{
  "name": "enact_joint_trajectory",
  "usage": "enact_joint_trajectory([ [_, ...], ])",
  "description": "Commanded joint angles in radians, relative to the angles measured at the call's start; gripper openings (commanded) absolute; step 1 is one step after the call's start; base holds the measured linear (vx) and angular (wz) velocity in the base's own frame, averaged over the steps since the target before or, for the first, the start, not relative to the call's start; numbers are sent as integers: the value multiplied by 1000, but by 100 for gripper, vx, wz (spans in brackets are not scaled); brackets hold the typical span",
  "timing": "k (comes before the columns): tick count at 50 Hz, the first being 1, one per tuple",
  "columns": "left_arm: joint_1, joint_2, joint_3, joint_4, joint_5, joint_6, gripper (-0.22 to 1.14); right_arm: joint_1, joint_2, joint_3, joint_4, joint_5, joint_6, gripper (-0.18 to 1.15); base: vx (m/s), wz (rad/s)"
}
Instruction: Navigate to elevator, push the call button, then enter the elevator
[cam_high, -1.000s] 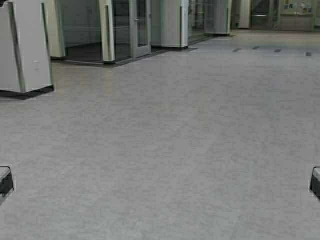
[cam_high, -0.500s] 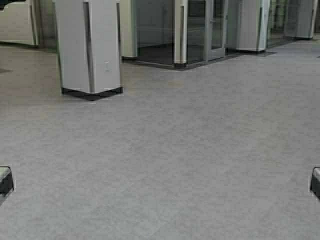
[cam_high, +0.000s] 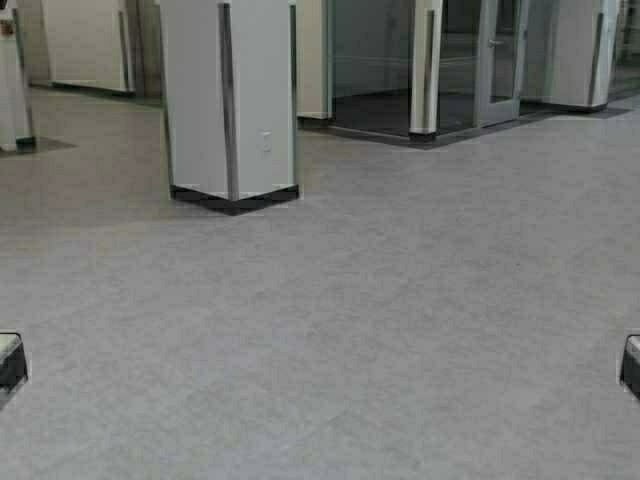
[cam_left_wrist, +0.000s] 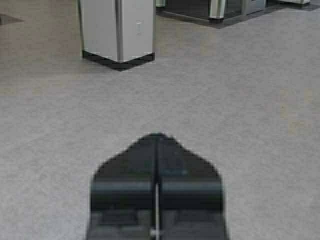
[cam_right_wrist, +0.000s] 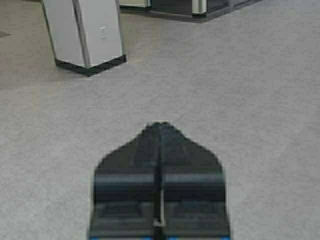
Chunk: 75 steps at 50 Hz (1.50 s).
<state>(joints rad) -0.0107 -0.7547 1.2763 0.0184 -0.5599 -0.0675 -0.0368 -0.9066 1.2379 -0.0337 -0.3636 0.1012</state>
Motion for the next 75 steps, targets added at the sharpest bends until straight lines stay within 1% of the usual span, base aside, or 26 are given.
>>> enact_joint_trajectory([
  [1,2,11,-9,-2,-9,-2,2,0,6,-25,0,-8,3,5,75,20],
  [40,2,55,-12,2,-9,-29,2,-2,18,-28,0,-9,12,5,79,22],
  [52,2,52,-12,2,-9,-29,2,0,-37,-21,0,-12,14,5,81,39],
  [65,2,49,-17,2,-9,-35,2,0,-38,-9,0,-14,6,5,82,38],
  [75,2,37,-21,5,-9,-71,2,0,-61,3,0,-11,2,5,84,21],
])
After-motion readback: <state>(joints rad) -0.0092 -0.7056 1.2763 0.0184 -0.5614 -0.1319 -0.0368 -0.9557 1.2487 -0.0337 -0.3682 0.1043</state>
